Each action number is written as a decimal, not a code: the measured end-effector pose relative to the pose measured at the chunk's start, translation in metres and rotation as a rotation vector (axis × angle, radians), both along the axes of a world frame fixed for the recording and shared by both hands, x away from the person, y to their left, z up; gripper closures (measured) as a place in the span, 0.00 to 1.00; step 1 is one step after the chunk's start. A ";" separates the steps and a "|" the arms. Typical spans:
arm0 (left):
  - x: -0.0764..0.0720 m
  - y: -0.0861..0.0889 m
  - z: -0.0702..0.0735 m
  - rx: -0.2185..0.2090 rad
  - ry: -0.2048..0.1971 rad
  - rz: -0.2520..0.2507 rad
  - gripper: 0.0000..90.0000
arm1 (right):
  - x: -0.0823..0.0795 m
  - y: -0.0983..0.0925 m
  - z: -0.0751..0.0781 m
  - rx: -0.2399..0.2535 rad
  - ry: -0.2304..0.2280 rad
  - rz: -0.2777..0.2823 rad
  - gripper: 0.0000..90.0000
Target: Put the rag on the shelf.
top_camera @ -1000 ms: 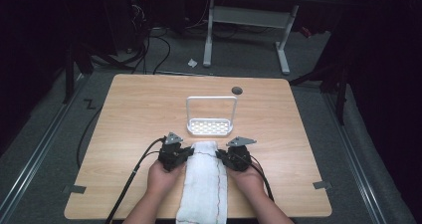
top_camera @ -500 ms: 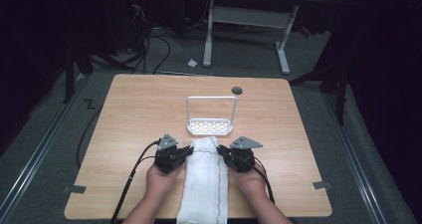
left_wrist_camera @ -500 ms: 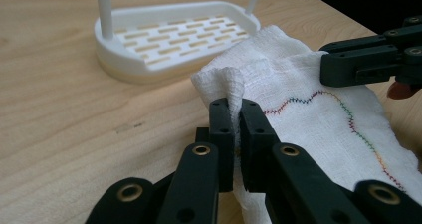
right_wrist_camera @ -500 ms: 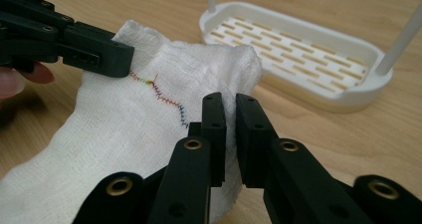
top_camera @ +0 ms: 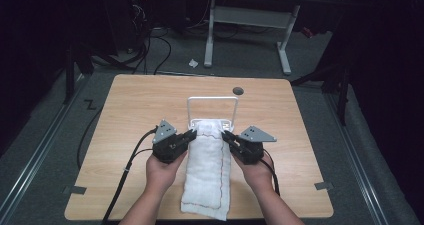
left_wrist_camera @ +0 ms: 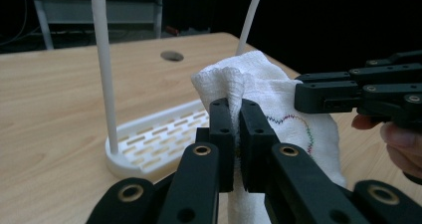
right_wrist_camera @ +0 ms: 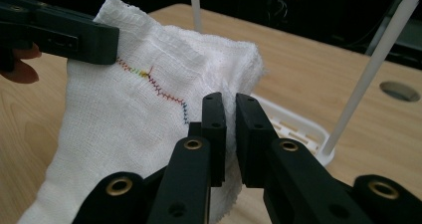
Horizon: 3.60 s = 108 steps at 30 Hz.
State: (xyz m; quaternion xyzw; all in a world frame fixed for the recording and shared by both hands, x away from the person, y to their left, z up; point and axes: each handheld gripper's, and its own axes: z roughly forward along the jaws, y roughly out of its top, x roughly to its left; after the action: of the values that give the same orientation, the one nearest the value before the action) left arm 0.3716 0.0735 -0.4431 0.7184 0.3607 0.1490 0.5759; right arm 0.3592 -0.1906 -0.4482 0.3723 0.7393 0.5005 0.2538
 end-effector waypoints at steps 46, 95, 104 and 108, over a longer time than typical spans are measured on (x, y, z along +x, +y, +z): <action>0.004 0.004 0.120 -0.082 -0.270 0.008 0.96 | 0.008 0.000 0.122 0.057 -0.241 -0.002 0.93; 0.136 -0.020 0.145 0.011 -0.245 0.111 0.96 | 0.130 -0.011 0.149 0.061 -0.164 -0.076 0.93; 0.162 -0.023 0.125 0.040 -0.172 0.119 0.96 | 0.149 -0.009 0.139 0.013 -0.134 -0.084 0.93; 0.170 -0.026 0.116 0.075 -0.152 0.123 0.95 | 0.160 -0.009 0.131 -0.005 -0.099 -0.089 0.93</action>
State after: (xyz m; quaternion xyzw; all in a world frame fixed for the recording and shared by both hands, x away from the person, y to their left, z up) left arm 0.5414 0.0476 -0.3267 0.7025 0.3536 0.2514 0.5642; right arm 0.5189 -0.1999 -0.3175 0.3786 0.7100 0.5046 0.3131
